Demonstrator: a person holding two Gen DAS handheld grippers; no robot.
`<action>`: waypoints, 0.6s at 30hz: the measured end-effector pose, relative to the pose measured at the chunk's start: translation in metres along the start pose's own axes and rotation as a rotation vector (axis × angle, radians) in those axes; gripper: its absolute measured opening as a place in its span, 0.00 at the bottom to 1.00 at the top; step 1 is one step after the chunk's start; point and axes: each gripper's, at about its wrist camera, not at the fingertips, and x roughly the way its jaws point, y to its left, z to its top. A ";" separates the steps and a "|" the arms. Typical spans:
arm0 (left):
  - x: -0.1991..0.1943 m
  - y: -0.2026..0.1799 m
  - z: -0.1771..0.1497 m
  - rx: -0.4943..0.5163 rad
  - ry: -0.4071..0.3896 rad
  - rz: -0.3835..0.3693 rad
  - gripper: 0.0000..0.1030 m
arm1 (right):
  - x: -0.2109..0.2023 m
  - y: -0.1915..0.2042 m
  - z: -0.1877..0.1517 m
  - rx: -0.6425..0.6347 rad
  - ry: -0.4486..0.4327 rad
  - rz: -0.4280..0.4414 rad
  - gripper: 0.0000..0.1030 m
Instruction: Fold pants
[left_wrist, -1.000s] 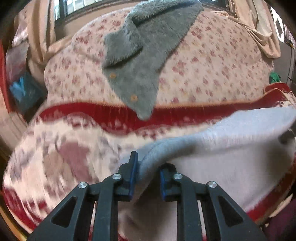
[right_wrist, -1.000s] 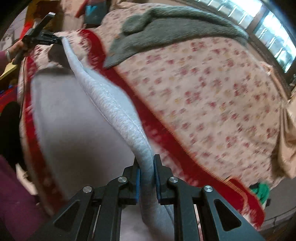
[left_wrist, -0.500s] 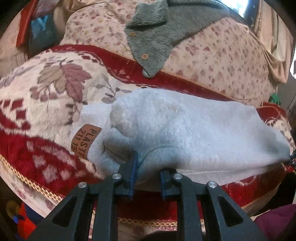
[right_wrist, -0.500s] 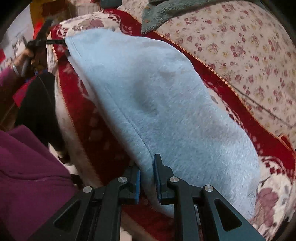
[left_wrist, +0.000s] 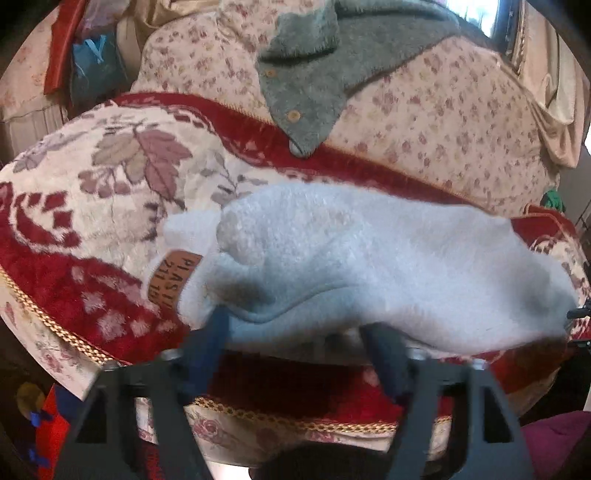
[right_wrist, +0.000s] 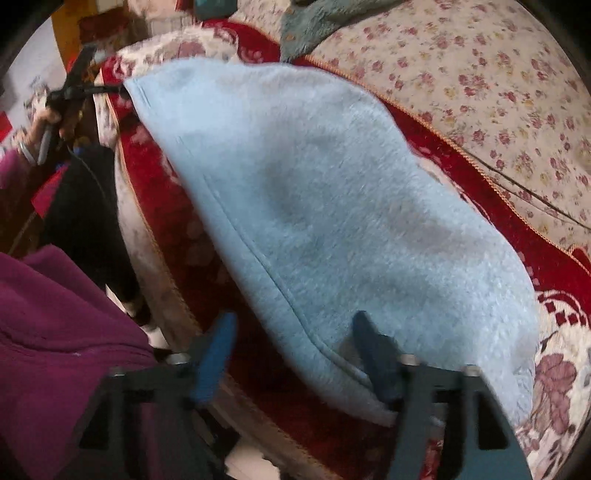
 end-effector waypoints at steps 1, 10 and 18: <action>-0.002 0.003 0.000 -0.014 -0.001 -0.008 0.76 | -0.004 -0.001 0.000 0.014 -0.013 -0.008 0.72; -0.050 -0.017 0.013 -0.082 -0.154 -0.065 0.83 | -0.040 -0.081 -0.014 0.448 -0.198 -0.053 0.73; -0.034 -0.114 0.054 0.050 -0.136 -0.313 0.91 | -0.050 -0.134 -0.035 0.641 -0.214 -0.259 0.77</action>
